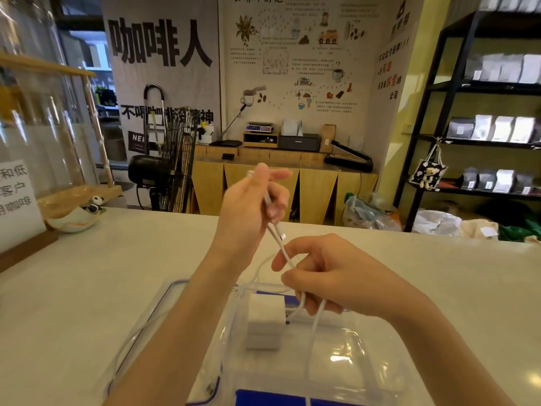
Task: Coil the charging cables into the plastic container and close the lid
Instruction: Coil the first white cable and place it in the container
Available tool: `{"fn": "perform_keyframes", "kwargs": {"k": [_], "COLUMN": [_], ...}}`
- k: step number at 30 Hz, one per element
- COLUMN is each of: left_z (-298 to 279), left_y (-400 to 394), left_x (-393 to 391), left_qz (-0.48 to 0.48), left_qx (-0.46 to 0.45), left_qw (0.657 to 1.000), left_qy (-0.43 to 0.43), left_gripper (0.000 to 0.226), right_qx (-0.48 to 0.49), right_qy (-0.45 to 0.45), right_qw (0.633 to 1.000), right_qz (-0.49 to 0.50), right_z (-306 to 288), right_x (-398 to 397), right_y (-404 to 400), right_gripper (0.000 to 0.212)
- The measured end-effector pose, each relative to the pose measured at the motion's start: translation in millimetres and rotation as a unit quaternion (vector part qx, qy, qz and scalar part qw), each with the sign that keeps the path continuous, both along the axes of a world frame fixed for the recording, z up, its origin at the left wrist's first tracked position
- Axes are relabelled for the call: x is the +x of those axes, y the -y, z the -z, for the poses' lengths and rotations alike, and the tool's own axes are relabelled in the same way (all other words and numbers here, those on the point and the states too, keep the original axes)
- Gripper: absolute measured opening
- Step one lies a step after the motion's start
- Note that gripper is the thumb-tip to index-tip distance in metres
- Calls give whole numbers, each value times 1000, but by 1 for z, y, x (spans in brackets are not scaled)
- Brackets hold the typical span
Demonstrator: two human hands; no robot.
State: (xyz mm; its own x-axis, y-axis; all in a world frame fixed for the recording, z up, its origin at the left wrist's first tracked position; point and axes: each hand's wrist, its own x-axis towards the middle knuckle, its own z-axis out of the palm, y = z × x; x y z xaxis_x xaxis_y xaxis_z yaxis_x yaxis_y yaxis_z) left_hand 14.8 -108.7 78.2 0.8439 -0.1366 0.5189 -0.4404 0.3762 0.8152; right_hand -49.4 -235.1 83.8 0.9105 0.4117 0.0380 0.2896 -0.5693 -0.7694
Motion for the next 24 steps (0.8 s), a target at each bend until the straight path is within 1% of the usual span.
{"fn": "perform_keyframes", "kwargs": {"k": [1, 2, 3, 5, 7, 9, 10, 12, 14, 15, 17, 19, 21, 22, 24], "left_z": [2, 4, 7, 10, 9, 9, 10, 14, 16, 16, 15, 15, 15, 15, 13], "left_y": [3, 6, 9, 16, 20, 23, 24, 27, 29, 30, 30, 29, 28, 28, 26], "left_x": [-2, -4, -7, -12, -15, -16, -17, -17, -18, -18, -18, -17, -16, -16, -15], "left_qz": [-37, -77, -111, -165, -192, -210, -221, -249, -253, -245, -235, -203, -138, -93, -7], "left_qx": [73, 148, 218, 331, 399, 431, 422, 350, 277, 264, 278, 335, 401, 416, 412], "left_qw": [996, 982, 961, 913, 875, 850, 847, 858, 885, 895, 899, 894, 888, 893, 909], "left_qy": [45, 90, 129, 173, 195, 217, 236, 280, 277, 264, 243, 216, 176, 145, 69], "left_gripper": [33, 30, 29, 28, 24, 20, 21, 28, 29, 26, 17, 17, 27, 30, 33], "right_qx": [-4, -5, -8, -24, -38, -49, -50, -41, -29, -26, -29, -40, -39, -35, -19], "right_qy": [1, 7, 18, 43, 53, 55, 56, 62, 67, 70, 89, 117, 134, 137, 138], "right_qw": [1000, 1000, 1000, 998, 997, 996, 996, 996, 996, 996, 994, 991, 989, 988, 989], "right_qz": [4, 10, 17, 32, 44, 51, 52, 51, 52, 51, 49, 51, 59, 60, 53], "right_z": [-2, -3, -4, -5, -6, -7, -8, -10, -10, -10, -9, -7, -8, -9, -12], "right_x": [0, 0, 1, 3, 5, 5, 4, 4, 3, 3, 3, 4, 5, 5, 6], "right_y": [2, 5, 7, 10, 12, 13, 14, 15, 15, 15, 16, 20, 27, 31, 37], "right_gripper": [10, 11, 13, 16, 19, 22, 22, 21, 20, 20, 19, 16, 16, 14, 12]}}
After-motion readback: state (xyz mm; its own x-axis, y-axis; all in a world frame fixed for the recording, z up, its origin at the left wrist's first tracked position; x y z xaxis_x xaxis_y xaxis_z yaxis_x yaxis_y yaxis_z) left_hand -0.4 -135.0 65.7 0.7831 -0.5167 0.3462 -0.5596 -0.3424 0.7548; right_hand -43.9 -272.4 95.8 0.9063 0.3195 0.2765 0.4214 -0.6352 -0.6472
